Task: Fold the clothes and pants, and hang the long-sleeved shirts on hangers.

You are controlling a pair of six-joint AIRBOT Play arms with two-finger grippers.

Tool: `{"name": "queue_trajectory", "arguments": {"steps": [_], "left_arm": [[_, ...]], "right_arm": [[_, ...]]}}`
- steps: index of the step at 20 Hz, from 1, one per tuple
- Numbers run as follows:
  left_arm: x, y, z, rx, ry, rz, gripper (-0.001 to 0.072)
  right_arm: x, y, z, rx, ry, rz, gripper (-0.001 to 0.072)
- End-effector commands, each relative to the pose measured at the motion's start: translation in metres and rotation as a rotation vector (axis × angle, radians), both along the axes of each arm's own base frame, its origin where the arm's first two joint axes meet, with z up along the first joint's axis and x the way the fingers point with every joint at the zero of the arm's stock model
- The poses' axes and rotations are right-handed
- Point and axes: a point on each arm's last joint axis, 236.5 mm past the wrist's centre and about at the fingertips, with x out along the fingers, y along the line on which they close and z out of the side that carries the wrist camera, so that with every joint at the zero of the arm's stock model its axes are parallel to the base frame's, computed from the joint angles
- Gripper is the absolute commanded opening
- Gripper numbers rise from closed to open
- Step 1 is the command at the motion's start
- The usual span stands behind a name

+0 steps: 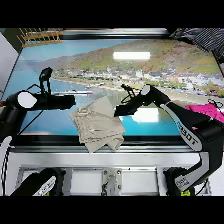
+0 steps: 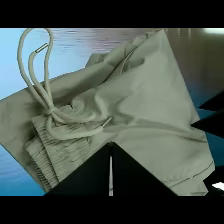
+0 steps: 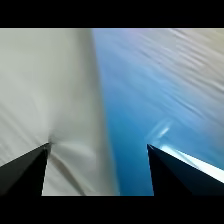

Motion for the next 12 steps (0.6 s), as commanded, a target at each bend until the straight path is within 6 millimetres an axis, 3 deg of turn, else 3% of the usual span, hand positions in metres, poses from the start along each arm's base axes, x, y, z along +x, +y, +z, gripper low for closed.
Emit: {"name": "queue_trajectory", "arguments": {"steps": [1,2,3,5,6,7,8,9,12], "left_arm": [[-0.004,-0.013,-0.005,-0.010,-0.010,-0.015,0.0002],[-0.002,-0.013,-0.004,-0.010,-0.019,-0.012,0.0002],[-0.001,-0.013,-0.003,-0.013,-0.021,-0.008,0.0003],[-0.001,-0.013,-0.003,-0.019,-0.015,0.005,0.0002],[-0.001,-0.012,-0.003,-0.019,-0.015,0.005,0.0002],[-0.001,-0.013,-0.003,-0.019,-0.015,0.005,0.0002],[-0.001,-0.013,-0.003,-0.019,-0.015,0.005,0.0002],[-0.001,-0.013,-0.003,-0.019,-0.015,0.005,0.0002],[-0.001,-0.012,-0.003,-0.019,-0.015,0.005,0.0002]], "right_arm": [[-0.022,0.041,-0.008,0.107,0.050,0.045,0.0592],[-0.027,0.051,-0.007,0.123,0.042,0.065,0.0544],[-0.029,0.059,-0.004,0.138,0.027,0.080,0.0442],[-0.027,0.067,0.003,0.150,-0.001,0.098,0.0084],[-0.019,0.066,0.013,0.153,-0.028,0.097,0.0017],[-0.006,0.057,0.026,0.139,-0.068,0.085,0.0017],[0.012,0.038,0.039,0.093,-0.116,0.056,0.0017],[0.035,0.007,0.055,0.011,-0.176,0.005,0.0017],[0.092,-0.115,0.112,-0.249,-0.332,-0.241,0.0017]]}}
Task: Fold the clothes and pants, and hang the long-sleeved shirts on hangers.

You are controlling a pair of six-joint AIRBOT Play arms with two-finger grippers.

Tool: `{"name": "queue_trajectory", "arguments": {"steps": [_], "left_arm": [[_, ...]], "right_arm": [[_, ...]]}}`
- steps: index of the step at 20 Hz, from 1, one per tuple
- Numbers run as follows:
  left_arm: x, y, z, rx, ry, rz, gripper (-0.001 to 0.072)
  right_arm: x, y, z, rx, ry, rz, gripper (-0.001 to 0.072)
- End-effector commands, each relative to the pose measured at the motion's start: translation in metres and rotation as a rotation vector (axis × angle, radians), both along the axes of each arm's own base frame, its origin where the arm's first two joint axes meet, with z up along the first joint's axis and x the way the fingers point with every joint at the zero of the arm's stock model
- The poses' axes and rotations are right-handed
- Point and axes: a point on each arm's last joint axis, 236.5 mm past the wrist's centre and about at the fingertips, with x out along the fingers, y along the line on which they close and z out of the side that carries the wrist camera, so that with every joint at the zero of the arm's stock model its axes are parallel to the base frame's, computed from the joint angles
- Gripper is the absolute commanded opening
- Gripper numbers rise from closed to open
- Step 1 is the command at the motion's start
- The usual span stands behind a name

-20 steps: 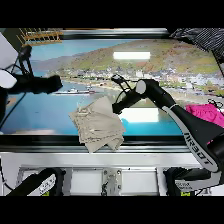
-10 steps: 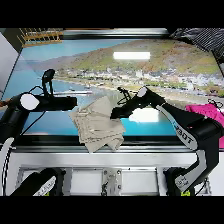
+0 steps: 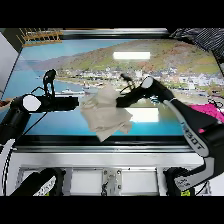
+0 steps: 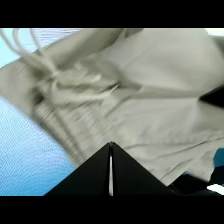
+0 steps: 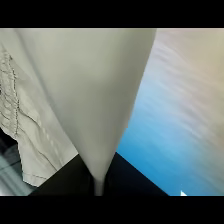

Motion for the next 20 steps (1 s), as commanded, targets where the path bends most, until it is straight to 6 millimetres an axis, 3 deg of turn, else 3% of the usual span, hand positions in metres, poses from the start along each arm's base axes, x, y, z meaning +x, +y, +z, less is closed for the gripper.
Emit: {"name": "queue_trajectory", "arguments": {"steps": [1,3,5,7,10,14,17,20], "left_arm": [[0.000,0.000,0.000,0.000,-0.001,0.002,0.0002],[0.000,0.000,0.000,0.000,-0.001,0.002,0.0002],[0.000,0.000,0.000,0.000,-0.001,0.002,0.0002],[0.000,0.000,0.000,0.000,-0.001,0.002,0.0002],[0.000,0.000,0.000,0.000,-0.001,0.002,0.0002],[0.000,0.000,0.000,0.000,-0.001,0.002,0.0002],[0.000,0.000,0.000,0.000,-0.001,0.002,0.0002],[0.000,0.000,0.000,0.001,-0.001,0.001,0.0002]], "right_arm": [[0.053,-0.143,0.064,-0.258,-0.171,-0.323,0.0017],[0.062,-0.222,0.098,-0.304,-0.229,-0.499,0.0017],[0.060,-0.292,0.115,-0.304,-0.230,-0.676,0.0017],[0.052,-0.354,0.115,-0.306,-0.196,-0.846,0.0017],[0.030,-0.425,0.110,-0.297,-0.132,-1.071,0.0017],[-0.011,-0.482,0.106,-0.384,-0.080,-1.274,0.0017],[-0.046,-0.503,0.103,-0.490,-0.055,-1.398,0.0016],[-0.075,-0.507,0.096,-0.530,-0.030,-1.512,0.0016]]}}
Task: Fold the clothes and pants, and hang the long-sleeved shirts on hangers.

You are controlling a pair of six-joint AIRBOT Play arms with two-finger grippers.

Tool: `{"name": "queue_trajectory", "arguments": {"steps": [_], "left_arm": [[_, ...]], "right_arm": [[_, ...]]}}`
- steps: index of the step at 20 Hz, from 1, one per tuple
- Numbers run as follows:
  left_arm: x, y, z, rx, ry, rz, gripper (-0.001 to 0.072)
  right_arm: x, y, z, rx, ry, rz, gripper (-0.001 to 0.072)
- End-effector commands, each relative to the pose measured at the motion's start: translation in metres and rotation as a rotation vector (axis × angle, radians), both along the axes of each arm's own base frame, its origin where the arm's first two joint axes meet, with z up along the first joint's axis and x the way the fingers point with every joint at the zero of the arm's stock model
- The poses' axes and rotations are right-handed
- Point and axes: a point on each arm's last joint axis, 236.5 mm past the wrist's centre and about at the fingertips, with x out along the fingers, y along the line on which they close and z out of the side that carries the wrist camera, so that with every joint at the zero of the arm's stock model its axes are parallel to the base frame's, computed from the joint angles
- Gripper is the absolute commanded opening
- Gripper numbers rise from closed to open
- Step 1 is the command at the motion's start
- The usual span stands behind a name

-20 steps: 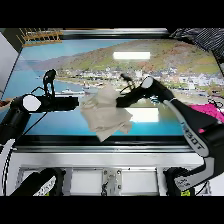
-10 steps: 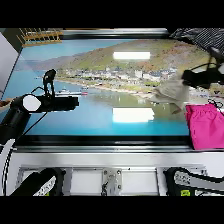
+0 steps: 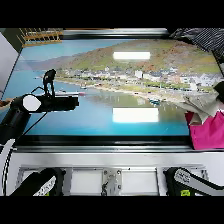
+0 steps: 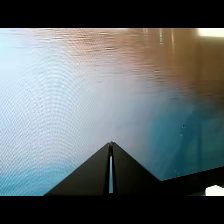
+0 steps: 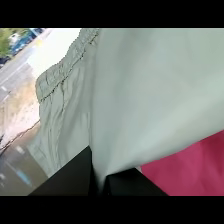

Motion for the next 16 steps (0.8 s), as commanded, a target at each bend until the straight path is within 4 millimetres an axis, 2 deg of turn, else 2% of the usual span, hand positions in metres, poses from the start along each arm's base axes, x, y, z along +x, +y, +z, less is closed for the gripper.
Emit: {"name": "queue_trajectory", "arguments": {"steps": [1,5,9,16], "left_arm": [[-0.001,0.000,0.000,0.002,0.002,-0.003,0.0002],[-0.002,0.000,-0.001,0.003,0.006,-0.005,0.0002],[-0.002,0.000,-0.001,0.004,0.006,-0.006,0.0002],[-0.002,0.000,-0.001,0.004,0.005,-0.006,0.0002]], "right_arm": [[-0.041,-0.018,-0.005,-0.056,0.029,-0.182,0.0016],[-0.077,-0.019,-0.012,-0.087,0.062,-0.281,0.0016],[-0.112,-0.013,-0.030,-0.082,0.193,-0.306,0.0017],[-0.153,0.002,-0.055,-0.037,0.371,-0.330,0.0026]]}}
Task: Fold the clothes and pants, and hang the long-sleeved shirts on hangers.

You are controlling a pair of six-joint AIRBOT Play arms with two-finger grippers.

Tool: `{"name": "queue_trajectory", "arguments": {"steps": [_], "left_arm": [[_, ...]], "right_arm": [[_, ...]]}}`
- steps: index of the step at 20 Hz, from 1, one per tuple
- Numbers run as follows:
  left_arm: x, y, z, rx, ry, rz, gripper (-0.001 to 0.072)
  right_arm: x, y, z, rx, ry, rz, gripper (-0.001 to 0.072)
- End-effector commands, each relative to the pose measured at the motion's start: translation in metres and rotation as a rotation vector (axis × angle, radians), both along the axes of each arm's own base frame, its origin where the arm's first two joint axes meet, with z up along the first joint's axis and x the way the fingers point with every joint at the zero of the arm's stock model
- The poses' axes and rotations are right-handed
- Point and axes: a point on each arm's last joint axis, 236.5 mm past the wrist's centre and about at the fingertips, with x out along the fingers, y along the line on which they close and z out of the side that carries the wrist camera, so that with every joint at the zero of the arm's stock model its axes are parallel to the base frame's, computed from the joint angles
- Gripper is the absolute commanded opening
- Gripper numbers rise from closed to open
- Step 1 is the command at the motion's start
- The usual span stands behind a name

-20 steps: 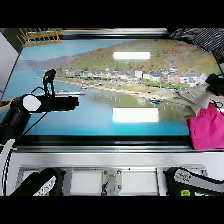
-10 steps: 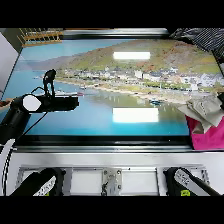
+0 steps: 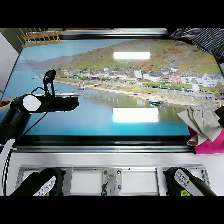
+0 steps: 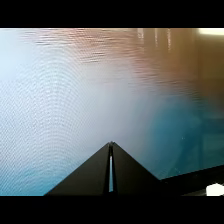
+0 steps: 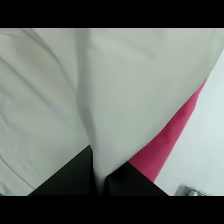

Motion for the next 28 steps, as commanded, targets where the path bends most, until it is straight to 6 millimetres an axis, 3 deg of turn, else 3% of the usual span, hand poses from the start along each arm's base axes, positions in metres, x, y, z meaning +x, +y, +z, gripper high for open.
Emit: {"name": "queue_trajectory", "arguments": {"steps": [1,3,4,5,6,8,11,13,16,19,21,23,24,26,27,28], "left_arm": [[0.000,0.000,0.000,0.001,-0.001,-0.001,0.0002],[0.000,0.000,0.000,0.001,0.000,-0.001,0.0002],[0.000,0.000,0.000,0.001,0.000,-0.002,0.0002],[0.000,0.000,0.000,0.002,-0.001,-0.004,0.0002],[0.000,0.000,0.000,0.003,-0.001,-0.004,0.0002],[0.000,0.000,0.000,0.002,-0.001,-0.004,0.0002],[0.000,0.000,0.000,0.002,-0.001,-0.004,0.0002],[0.000,0.000,0.000,0.001,-0.001,-0.003,0.0002],[0.000,0.000,0.000,0.001,-0.001,-0.003,0.0002],[0.000,0.000,0.000,0.001,-0.002,-0.003,0.0002],[0.000,0.000,0.000,0.000,-0.004,-0.002,0.0003],[0.000,0.000,0.000,0.000,-0.004,-0.002,0.0002],[0.000,0.000,0.000,0.000,-0.004,-0.002,0.0002],[0.000,0.000,0.000,0.000,-0.004,-0.002,0.0002],[0.001,0.000,0.001,0.000,-0.004,-0.002,0.0002],[0.000,0.000,0.000,0.000,-0.004,-0.002,0.0002]], "right_arm": [[-0.029,0.007,-0.010,0.027,0.116,-0.030,0.0027],[-0.040,0.006,-0.010,0.024,0.162,-0.032,0.0029],[-0.043,0.005,-0.010,0.028,0.184,0.003,0.0109],[-0.045,0.004,-0.010,0.033,0.208,0.046,0.0351],[-0.048,0.003,-0.009,0.034,0.232,0.094,0.0644],[-0.047,-0.003,-0.002,0.009,0.234,0.173,0.0674],[-0.006,0.001,0.036,-0.121,0.041,0.351,0.0675],[0.031,0.034,0.069,-0.179,-0.123,0.546,0.0675],[0.070,0.124,0.101,-0.124,-0.344,0.832,0.0675],[0.086,0.222,0.116,0.025,-0.498,1.080,0.0674],[0.085,0.263,0.117,0.078,-0.520,1.198,0.0675],[0.082,0.288,0.115,0.103,-0.515,1.275,0.0668],[0.080,0.297,0.114,0.111,-0.514,1.302,0.0538],[0.078,0.306,0.114,0.121,-0.513,1.331,0.0088],[0.078,0.307,0.114,0.123,-0.512,1.334,0.0021],[0.078,0.308,0.114,0.125,-0.513,1.334,0.0020]]}}
